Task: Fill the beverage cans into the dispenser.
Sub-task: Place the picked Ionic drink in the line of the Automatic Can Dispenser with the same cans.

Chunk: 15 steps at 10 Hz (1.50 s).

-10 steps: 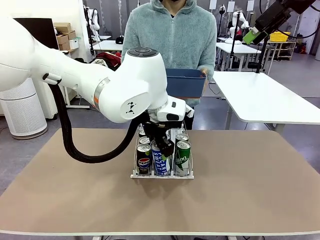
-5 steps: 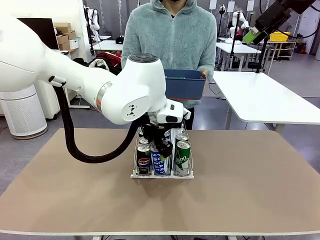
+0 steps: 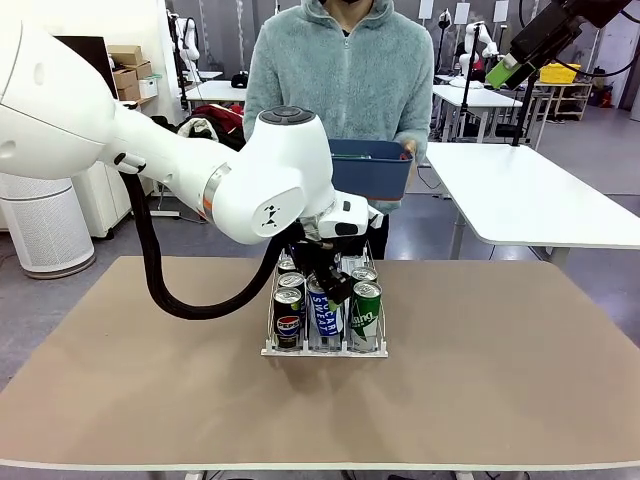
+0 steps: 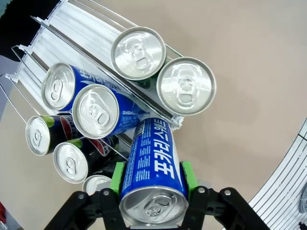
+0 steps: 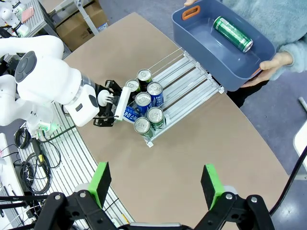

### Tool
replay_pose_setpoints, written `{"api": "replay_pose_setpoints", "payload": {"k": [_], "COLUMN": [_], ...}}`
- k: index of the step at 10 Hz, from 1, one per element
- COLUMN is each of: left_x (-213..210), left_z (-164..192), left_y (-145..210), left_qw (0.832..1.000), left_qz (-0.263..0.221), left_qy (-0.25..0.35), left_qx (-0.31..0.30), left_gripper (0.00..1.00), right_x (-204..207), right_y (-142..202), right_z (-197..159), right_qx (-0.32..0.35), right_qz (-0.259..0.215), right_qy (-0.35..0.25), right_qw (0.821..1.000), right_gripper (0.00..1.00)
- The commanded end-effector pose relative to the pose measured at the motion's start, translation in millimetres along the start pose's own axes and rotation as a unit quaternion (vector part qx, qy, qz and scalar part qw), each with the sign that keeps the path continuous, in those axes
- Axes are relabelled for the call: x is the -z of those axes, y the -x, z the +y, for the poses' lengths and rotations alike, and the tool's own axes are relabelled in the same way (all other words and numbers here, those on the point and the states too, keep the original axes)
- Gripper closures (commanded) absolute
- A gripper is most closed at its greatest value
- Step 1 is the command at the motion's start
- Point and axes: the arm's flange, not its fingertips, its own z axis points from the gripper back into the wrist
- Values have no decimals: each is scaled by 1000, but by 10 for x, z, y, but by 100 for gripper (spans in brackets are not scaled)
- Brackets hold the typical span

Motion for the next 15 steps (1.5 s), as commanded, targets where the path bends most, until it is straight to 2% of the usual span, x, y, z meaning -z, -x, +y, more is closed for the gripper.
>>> {"api": "replay_pose_setpoints", "payload": {"k": [1,5,6,10,11,12,14,15], "left_x": [60,252,300,539,535,474,474,474], "left_z": [160,199,198,210,208,186,186,251], "left_y": [-79,-142,-166,-199,-181,-186,-186,-203], "left_qw": [999,999,999,996,994,999,999,998], "left_qz": [-15,-7,-7,28,45,26,26,35], "left_qy": [-29,-45,-32,88,94,44,44,57], "left_qx": [0,10,14,14,27,14,14,19], "left_gripper": [43,43,43,43,43,43,43,26], "right_x": [6,6,6,6,6,6,6,6], "right_y": [14,14,14,14,14,14,14,14], "right_z": [-3,-3,-3,-3,-3,-3,-3,-3], "right_qx": [0,0,0,0,0,0,0,0], "right_qz": [1,1,1,1,1,1,1,1], "right_qy": [-2,-2,-2,-2,-2,-2,-2,-2], "right_qw": [1000,1000,1000,1000,1000,1000,1000,1000], "right_gripper": [0,0,0,0,0,0,0,0]}}
